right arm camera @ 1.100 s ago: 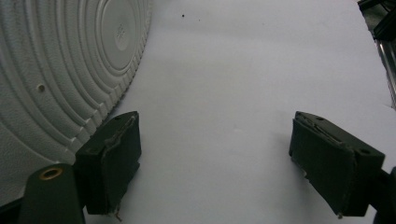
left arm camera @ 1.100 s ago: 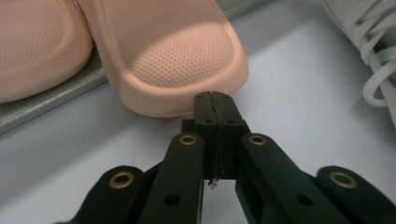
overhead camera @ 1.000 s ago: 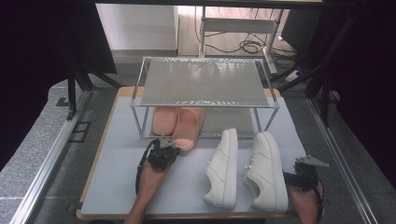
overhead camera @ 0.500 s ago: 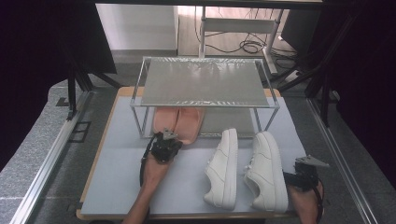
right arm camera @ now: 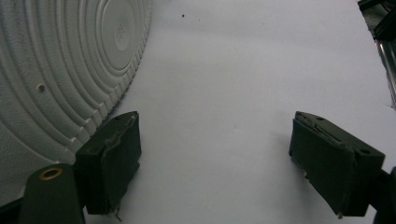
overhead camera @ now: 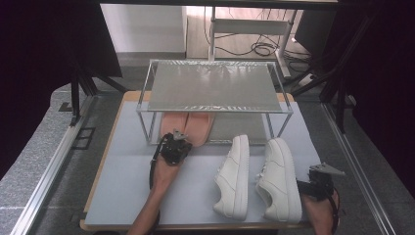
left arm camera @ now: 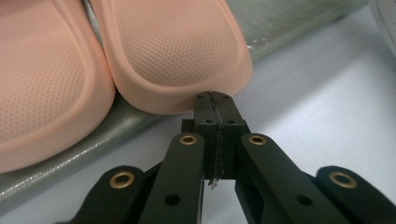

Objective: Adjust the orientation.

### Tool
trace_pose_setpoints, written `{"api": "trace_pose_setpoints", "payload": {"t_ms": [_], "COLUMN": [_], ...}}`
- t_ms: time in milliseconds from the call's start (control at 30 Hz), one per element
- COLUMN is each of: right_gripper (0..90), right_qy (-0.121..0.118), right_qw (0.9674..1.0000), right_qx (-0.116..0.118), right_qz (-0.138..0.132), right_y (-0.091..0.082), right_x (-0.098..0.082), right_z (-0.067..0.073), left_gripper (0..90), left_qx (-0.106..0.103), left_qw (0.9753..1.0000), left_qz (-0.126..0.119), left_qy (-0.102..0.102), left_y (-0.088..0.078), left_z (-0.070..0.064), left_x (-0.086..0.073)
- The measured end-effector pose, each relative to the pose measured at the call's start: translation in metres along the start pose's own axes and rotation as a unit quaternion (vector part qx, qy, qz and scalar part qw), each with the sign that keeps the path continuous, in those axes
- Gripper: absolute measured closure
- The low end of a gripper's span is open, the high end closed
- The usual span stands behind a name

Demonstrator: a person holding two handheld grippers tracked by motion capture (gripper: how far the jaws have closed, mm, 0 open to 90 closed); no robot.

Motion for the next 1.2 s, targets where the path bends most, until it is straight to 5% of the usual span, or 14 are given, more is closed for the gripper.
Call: {"api": "trace_pose_setpoints", "payload": {"t_ms": [767, 1200], "right_gripper": [17.0, 17.0], "right_qy": [0.000, -0.001], "right_qw": [1.0000, 1.0000], "right_qx": [0.000, 0.001], "right_qz": [0.001, 0.001], "right_y": [0.000, 0.000], "right_x": [0.000, 0.000], "right_z": [0.000, 0.000], "left_gripper": [89.6, 88.0], "left_qx": [0.021, 0.013], "left_qw": [0.9997, 0.9999], "left_qz": [0.009, 0.002], "left_qy": [0.009, -0.004], "left_y": [0.021, 0.009], "left_z": [0.005, 0.007], "left_x": [0.011, 0.012]}}
Point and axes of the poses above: each handheld gripper's, and its own axes: y roughly forward along the jaws, x roughly out of its top, z roughly to its left, the point moved 2 cm from there along y, roughly forward along the jaws, and after that the axes turned 1 degree about -z, right-handed, at the moved point
